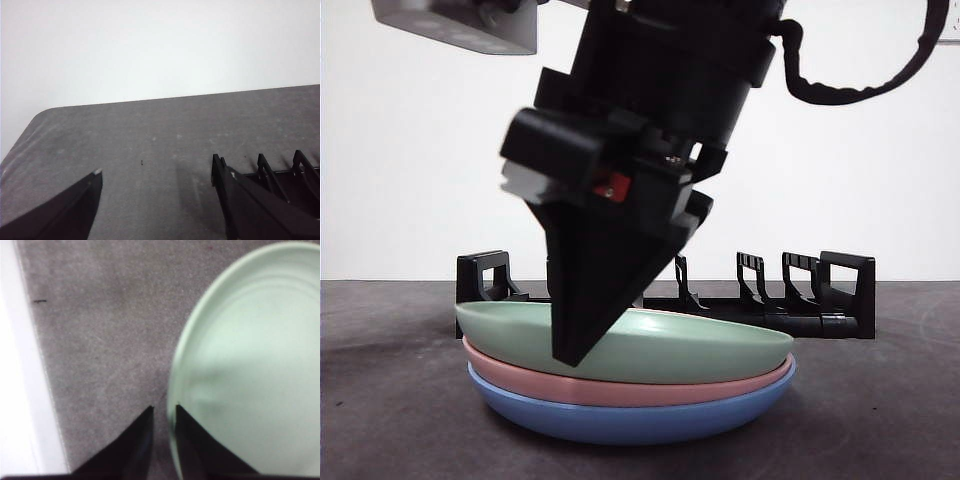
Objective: Place the plate
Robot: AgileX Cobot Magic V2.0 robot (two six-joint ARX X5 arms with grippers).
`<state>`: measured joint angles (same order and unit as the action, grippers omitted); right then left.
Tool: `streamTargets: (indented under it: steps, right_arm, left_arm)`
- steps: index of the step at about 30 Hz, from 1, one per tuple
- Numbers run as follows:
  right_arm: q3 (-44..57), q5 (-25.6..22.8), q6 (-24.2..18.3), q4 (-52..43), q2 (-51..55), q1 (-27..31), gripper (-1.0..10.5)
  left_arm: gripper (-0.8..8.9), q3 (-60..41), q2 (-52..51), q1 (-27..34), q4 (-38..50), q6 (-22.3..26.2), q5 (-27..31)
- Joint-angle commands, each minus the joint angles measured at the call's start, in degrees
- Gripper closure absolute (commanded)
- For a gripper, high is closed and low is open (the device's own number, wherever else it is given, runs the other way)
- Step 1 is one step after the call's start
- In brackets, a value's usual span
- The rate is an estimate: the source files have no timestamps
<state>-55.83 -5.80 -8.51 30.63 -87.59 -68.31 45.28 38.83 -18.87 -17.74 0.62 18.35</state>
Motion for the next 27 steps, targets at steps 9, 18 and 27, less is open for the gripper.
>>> streamTargets:
  steps: [9,18,27]
  right_arm:
    - [-2.27,-0.28,0.33,1.14,0.37,-0.9,6.9]
    - [-3.74,-13.79,-3.1,1.42,10.27,4.63,6.9]
    - [-3.74,-7.54,-9.18,-4.0,15.52,35.71,6.9]
  left_arm:
    - [4.38,0.98,0.09,-0.11,0.63,-0.24,0.28]
    - [4.38,0.98,0.09,-0.11,0.61,-0.26,0.28]
    - [4.38,0.98,0.09,-0.13,0.63,-3.3,0.28]
